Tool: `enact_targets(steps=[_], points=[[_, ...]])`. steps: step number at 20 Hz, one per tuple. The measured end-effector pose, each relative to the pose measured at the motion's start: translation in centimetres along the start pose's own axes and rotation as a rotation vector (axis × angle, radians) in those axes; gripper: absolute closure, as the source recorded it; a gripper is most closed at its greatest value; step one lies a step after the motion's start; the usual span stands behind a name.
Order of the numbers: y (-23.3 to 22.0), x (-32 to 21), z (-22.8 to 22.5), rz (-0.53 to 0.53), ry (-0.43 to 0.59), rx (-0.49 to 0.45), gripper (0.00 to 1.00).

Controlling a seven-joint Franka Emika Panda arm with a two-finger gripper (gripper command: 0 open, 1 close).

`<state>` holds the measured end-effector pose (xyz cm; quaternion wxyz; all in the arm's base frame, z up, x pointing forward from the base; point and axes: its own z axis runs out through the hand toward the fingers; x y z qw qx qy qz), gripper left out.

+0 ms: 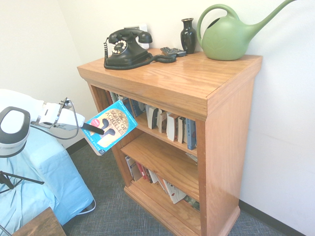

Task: Organize the shelf

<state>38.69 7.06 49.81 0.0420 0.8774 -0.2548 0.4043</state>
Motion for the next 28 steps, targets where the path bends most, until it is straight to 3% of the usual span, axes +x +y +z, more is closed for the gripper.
enact_targets(steps=[8, 17, 28], points=[[-5.8, -2.6, 5.2, -0.009, -0.04, 0.083, 1.0], [-10.6, -1.1, 9.0, -0.024, -0.02, 0.132, 1.0], [-15.4, -0.8, 13.0, -0.054, -0.018, 0.108, 1.0]])
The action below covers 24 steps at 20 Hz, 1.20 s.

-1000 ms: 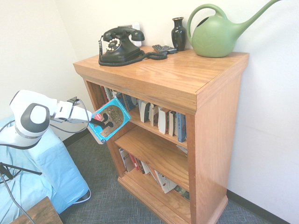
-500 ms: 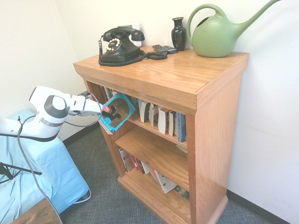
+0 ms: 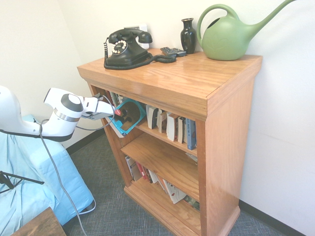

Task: Organize the shelf

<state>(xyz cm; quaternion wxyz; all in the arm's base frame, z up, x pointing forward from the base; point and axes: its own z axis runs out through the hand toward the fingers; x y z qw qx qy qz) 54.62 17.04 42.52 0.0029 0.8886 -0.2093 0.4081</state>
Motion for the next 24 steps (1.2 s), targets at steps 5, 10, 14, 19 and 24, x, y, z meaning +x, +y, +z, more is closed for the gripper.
enact_targets(steps=[5, 10, 14, 19, 24], points=[[-1.0, 1.0, 2.2, -0.018, 0.038, -0.001, 1.0], [-1.9, 1.4, 3.9, -0.041, 0.066, 0.0, 1.0], [-3.3, 1.4, 4.7, -0.037, 0.075, -0.005, 1.0], [-3.6, 2.2, 4.2, 0.064, 0.021, 0.046, 1.0], [-3.2, 3.3, 4.0, 0.139, -0.025, 0.083, 1.0]])
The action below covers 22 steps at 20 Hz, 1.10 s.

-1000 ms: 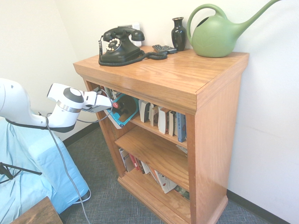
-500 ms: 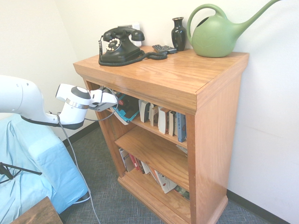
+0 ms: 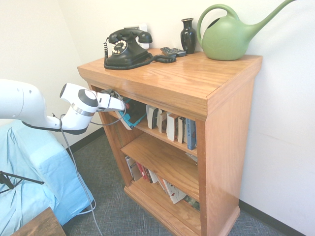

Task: Organize the shelf

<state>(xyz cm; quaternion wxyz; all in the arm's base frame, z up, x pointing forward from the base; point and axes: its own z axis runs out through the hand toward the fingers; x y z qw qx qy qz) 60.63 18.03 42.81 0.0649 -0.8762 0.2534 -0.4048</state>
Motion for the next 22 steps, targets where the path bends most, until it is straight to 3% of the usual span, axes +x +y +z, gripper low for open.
enact_targets(steps=[6, 7, 17, 22], points=[[0.0, 0.3, -0.2, -0.006, -0.015, -0.002, 1.0], [0.0, 0.3, -0.2, -0.01, -0.017, -0.003, 0.0], [0.1, 0.3, -0.3, -0.037, -0.014, -0.005, 0.0], [-0.5, -0.1, -2.4, -0.065, 0.005, 0.018, 0.0]])
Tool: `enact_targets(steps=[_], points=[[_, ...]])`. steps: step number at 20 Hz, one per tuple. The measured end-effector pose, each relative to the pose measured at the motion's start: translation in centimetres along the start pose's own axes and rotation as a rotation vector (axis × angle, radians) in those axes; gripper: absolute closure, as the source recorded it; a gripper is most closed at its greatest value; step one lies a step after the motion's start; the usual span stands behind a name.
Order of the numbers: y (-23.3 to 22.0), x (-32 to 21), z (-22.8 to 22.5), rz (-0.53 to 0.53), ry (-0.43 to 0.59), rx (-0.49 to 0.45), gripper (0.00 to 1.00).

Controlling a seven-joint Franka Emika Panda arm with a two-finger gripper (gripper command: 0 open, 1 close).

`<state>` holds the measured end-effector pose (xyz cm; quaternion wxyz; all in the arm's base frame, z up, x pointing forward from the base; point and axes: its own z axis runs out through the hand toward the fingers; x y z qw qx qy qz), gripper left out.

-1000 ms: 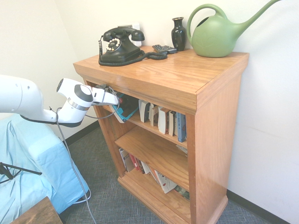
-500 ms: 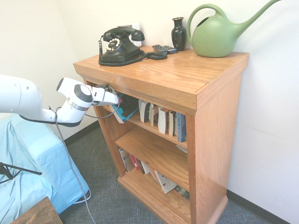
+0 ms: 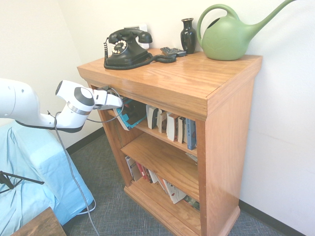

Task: Organize the shelf

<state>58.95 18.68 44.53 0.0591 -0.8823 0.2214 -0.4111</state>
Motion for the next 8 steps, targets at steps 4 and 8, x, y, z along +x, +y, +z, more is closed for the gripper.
enact_targets(steps=[4, 8], points=[[0.9, -2.1, -2.6, -0.023, -0.007, 0.02, 0.0], [3.1, -3.6, -5.2, 0.003, -0.013, 0.026, 0.0]])
